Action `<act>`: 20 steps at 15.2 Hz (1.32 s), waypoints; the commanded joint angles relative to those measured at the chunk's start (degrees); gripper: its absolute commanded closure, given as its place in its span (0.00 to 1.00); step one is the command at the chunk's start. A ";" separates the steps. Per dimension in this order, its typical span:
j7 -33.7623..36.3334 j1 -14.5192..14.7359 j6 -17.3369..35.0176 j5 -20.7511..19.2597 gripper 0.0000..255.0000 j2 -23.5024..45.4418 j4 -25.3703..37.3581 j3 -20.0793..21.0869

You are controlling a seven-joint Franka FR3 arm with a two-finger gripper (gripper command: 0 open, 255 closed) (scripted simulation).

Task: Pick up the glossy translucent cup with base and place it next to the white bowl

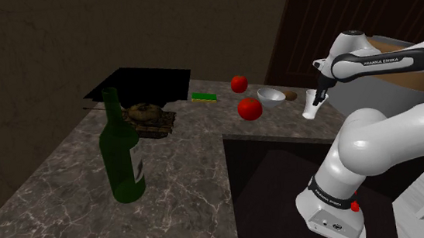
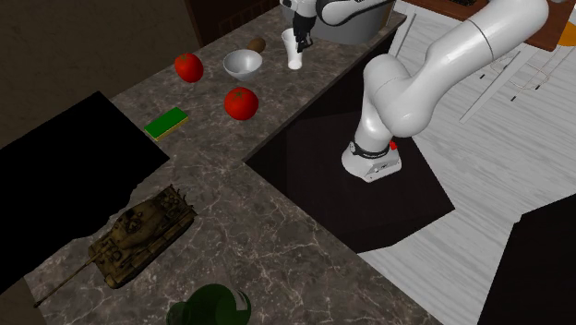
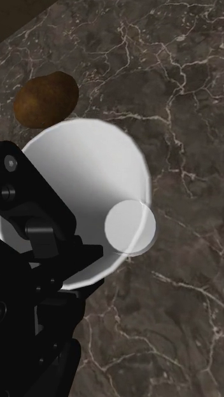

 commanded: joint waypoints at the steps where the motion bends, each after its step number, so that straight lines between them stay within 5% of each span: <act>1: 0.00 0.00 0.02 -0.01 1.00 0.00 0.00 0.00; 2: 0.00 0.00 0.02 -0.01 1.00 0.00 0.00 0.00; 3: 0.01 0.00 0.02 -0.01 0.00 0.00 0.00 -0.01; 8: 0.01 0.00 0.02 -0.01 0.00 0.00 0.00 0.00; 12: -1.95 -3.24 -7.69 4.96 0.00 -4.35 1.33 8.41; 20: -1.94 -3.22 -7.72 4.94 0.00 -4.38 1.33 8.40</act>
